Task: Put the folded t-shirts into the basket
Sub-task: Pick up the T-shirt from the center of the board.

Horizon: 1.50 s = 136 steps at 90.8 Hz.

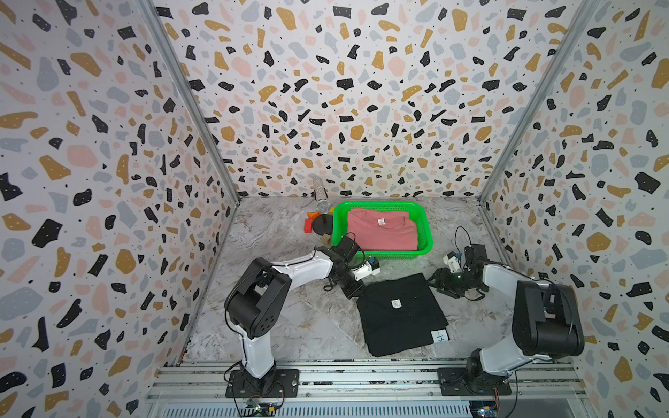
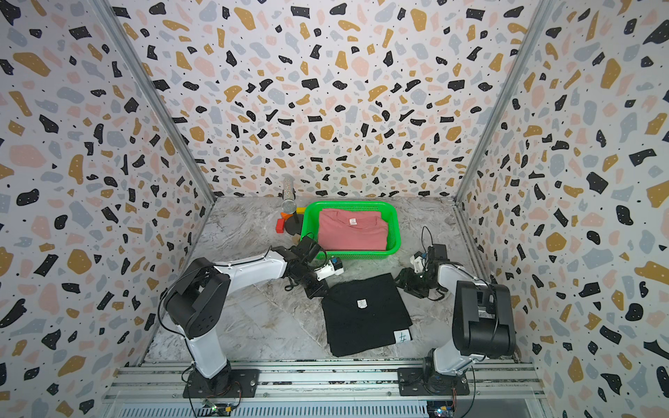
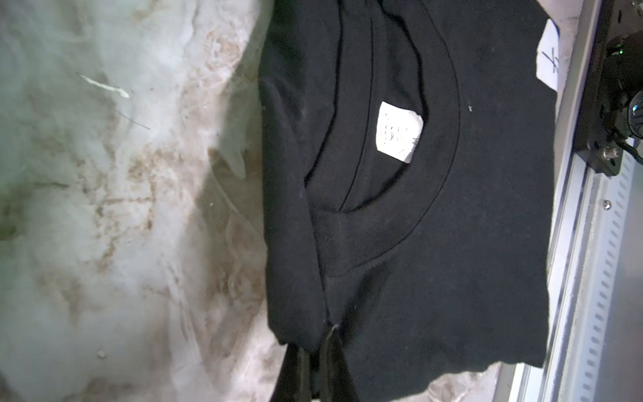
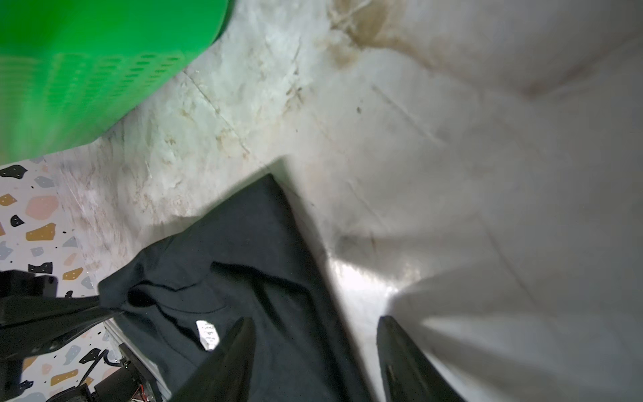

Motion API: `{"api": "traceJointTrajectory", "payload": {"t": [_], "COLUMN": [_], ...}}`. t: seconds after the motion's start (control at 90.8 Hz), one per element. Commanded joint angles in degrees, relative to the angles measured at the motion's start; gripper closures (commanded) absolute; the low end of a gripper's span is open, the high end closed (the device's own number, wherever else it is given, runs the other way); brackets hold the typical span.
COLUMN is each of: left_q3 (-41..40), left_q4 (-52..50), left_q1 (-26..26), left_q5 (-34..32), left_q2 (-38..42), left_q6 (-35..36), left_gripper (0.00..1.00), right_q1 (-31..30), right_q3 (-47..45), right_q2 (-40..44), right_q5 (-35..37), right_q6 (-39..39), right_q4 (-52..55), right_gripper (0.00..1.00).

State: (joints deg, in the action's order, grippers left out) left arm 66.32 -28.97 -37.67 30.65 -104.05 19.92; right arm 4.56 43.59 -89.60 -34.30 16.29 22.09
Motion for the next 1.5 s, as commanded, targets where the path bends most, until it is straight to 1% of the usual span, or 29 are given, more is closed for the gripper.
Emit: {"api": "traceJointTrajectory", "payload": {"t": [0.0, 0.055, 0.143, 0.253, 0.33, 0.485, 0.617, 0.738, 0.826, 0.881, 0.947, 1.068, 1.123, 1.211, 1.277, 1.343, 1.388, 1.487], "left_q3": [-0.20, 0.66, 1.91, 2.18, 2.12, 2.81, 4.88, 6.68, 7.49, 7.81, 7.80, 7.90, 8.17, 8.82, 9.83, 10.87, 11.51, 12.55], "left_q4": [-2.95, -4.04, -5.53, -6.09, -6.32, -7.33, -10.52, -13.39, -14.62, -15.22, -15.36, -15.98, -16.27, -17.16, -18.42, -20.35, -21.06, -21.87], "left_q1": [-0.83, -1.26, -1.90, -2.06, -2.06, -2.09, -1.73, -1.06, -0.56, -0.27, 0.21, 1.26, 1.66, 2.09, 2.37, 2.49, 2.61, 3.34], "left_q5": [0.49, -0.18, -0.04, -0.20, -0.85, -0.72, 1.15, 1.16, 1.00, 1.09, 0.72, 0.21, 0.28, 0.08, 0.09, 0.11, -0.57, -1.29], "left_q2": [1.70, 1.53, 1.14, 1.14, 1.07, 0.59, -1.11, -2.89, -3.56, -3.74, -3.81, -4.10, -4.43, -5.56, -6.68, -7.50, -8.08, -8.82], "left_q6": [2.52, 2.81, 2.63, 2.86, 3.60, 4.88, 6.07, 7.14, 8.01, 8.39, 8.84, 10.02, 10.48, 11.38, 12.47, 14.51, 15.58, 17.04], "left_gripper": [1.00, 1.00, 1.00, 1.00, 1.00, 1.00, 1.00, 1.00, 1.00, 1.00, 1.00, 1.00, 1.00, 1.00, 1.00, 1.00, 1.00, 1.00], "right_q1": [0.06, -0.35, -1.56, -2.08, -2.17, -2.31, -2.34, -2.60, -2.96, -2.99, -3.00, -3.02, -3.04, -2.98, -3.17, -3.51, -3.61, -3.94], "right_q3": [0.91, -0.66, -2.79, -3.17, -4.50, -7.05, -9.33, -10.16, -11.22, -12.02, -12.61, -13.05, -13.02, -13.07, -13.02, -13.05, -13.13, -15.02], "right_q2": [0.11, -1.01, -4.27, -6.26, -5.20, -4.35, -2.68, -1.71, 0.32, 2.15, 4.32, 7.50, 7.82, 7.41, 7.60, 9.11, 10.73, 17.75], "right_q5": [0.07, -1.33, -5.13, -7.10, -8.05, -11.35, -11.56, -12.03, -10.75, -9.72, -9.17, -9.70, -10.40, -12.39, -13.45, -13.05, -11.32, -7.23], "right_q6": [-2.47, -1.83, 1.02, 2.07, 2.66, 4.14, 5.66, 6.12, 6.35, 6.38, 6.30, 6.20, 6.05, 6.35, 6.80, 6.99, 7.24, 9.44], "right_q4": [-5.02, -9.22, -14.87, -15.43, -15.87, -16.76, -17.62, -14.56, -12.84, -11.95, -11.26, -11.61, -11.99, -13.41, -13.26, -11.40, -8.83, -4.42], "right_gripper": [0.33, 0.32, 0.32, 0.36, 0.39, 0.41, 0.49, 0.55, 0.60, 0.60, 0.69, 0.78, 0.85, 1.00, 1.00, 1.00, 1.00, 1.00]}}
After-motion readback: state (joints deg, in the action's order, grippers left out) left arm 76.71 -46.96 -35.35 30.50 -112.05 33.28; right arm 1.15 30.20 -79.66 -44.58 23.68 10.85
